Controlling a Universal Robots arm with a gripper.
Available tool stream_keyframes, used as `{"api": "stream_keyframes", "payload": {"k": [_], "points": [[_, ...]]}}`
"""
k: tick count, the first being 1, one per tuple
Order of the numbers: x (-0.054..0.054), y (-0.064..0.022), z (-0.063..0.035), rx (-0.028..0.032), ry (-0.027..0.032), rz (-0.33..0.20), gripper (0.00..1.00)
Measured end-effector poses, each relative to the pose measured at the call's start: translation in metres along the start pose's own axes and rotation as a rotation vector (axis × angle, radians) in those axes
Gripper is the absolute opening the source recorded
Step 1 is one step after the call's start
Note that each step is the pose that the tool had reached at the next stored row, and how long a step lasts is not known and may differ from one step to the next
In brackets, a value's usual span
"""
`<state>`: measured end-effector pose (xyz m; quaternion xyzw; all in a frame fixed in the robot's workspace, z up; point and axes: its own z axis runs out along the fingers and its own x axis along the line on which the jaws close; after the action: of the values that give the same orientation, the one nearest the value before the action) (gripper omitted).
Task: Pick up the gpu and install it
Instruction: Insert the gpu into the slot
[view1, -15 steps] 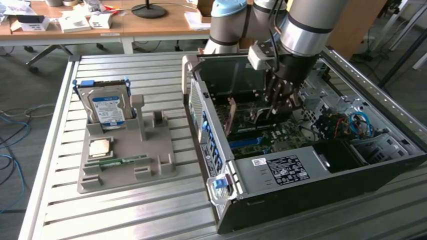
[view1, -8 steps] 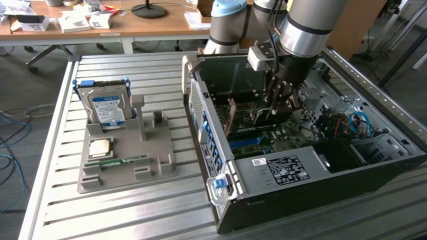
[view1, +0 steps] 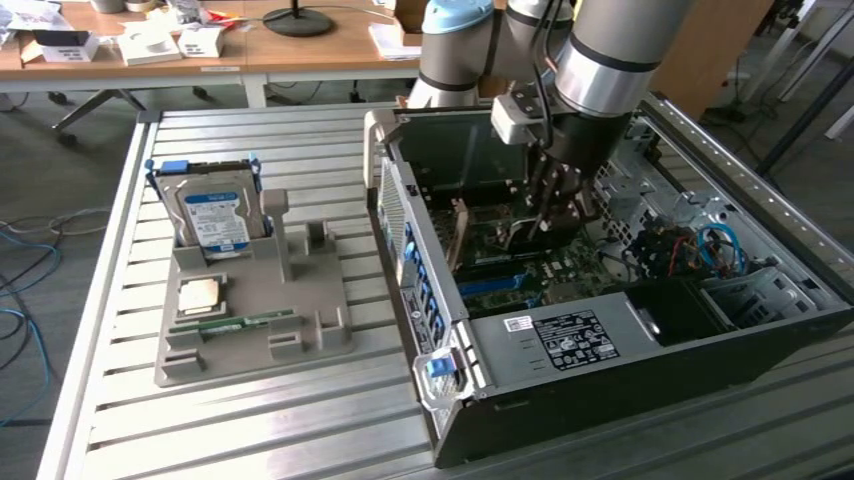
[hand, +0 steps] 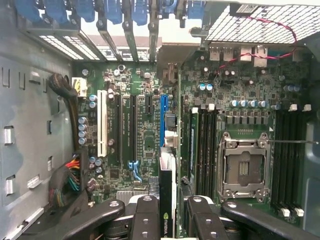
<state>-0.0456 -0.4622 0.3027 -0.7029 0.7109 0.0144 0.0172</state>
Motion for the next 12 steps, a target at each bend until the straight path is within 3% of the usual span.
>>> {"api": "stream_keyframes", "payload": {"k": [6,12], "points": [[0.0004,0.0002,0.0072,-0.0001,0.0003,0.0,0.26],[0.0004,0.0017,0.0079,0.0001,0.0002,0.0,0.26]]}}
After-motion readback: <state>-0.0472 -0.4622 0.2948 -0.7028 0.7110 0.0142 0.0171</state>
